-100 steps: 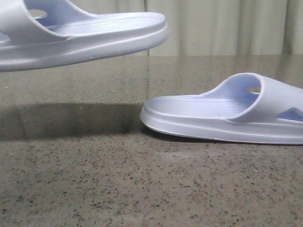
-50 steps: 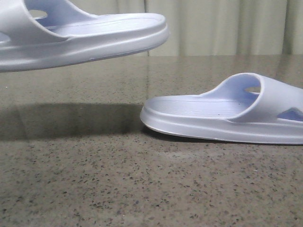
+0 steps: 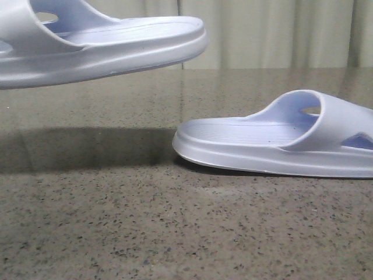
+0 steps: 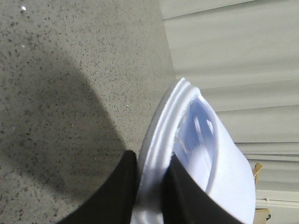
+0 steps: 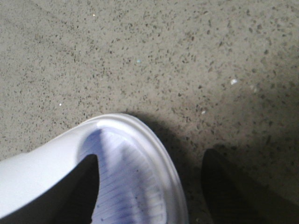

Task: Insert blue slippers together front up

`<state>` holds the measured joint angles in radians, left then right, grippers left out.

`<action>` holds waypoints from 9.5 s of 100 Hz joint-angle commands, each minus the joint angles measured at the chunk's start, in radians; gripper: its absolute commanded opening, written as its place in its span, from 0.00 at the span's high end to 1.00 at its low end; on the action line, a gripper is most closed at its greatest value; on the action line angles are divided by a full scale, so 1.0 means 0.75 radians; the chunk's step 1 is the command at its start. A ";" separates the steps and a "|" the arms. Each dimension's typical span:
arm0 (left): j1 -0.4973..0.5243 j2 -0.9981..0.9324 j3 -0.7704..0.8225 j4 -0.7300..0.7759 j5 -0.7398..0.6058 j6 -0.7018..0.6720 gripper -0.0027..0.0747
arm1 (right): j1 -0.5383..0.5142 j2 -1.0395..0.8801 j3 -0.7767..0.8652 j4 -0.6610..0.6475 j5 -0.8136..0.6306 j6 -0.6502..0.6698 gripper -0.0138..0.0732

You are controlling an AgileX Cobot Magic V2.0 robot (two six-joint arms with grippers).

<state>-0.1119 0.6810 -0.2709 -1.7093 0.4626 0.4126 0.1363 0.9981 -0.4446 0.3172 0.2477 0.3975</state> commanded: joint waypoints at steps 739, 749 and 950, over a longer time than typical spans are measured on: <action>-0.011 0.046 -0.039 -0.076 0.352 -0.024 0.95 | 0.367 -0.590 -0.250 -0.386 -0.462 -0.140 0.33; -0.011 0.124 -0.039 -0.162 0.377 0.099 0.95 | 0.367 -0.619 -0.250 -0.386 -0.441 -0.140 0.33; 0.173 0.678 -0.347 -0.201 0.276 0.899 0.31 | 0.367 -0.622 -0.250 -0.396 -0.296 -0.140 0.33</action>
<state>-0.0130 1.2261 -0.4867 -1.7873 0.6308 1.0108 0.4164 0.5312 -0.5962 0.0403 0.0944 0.3040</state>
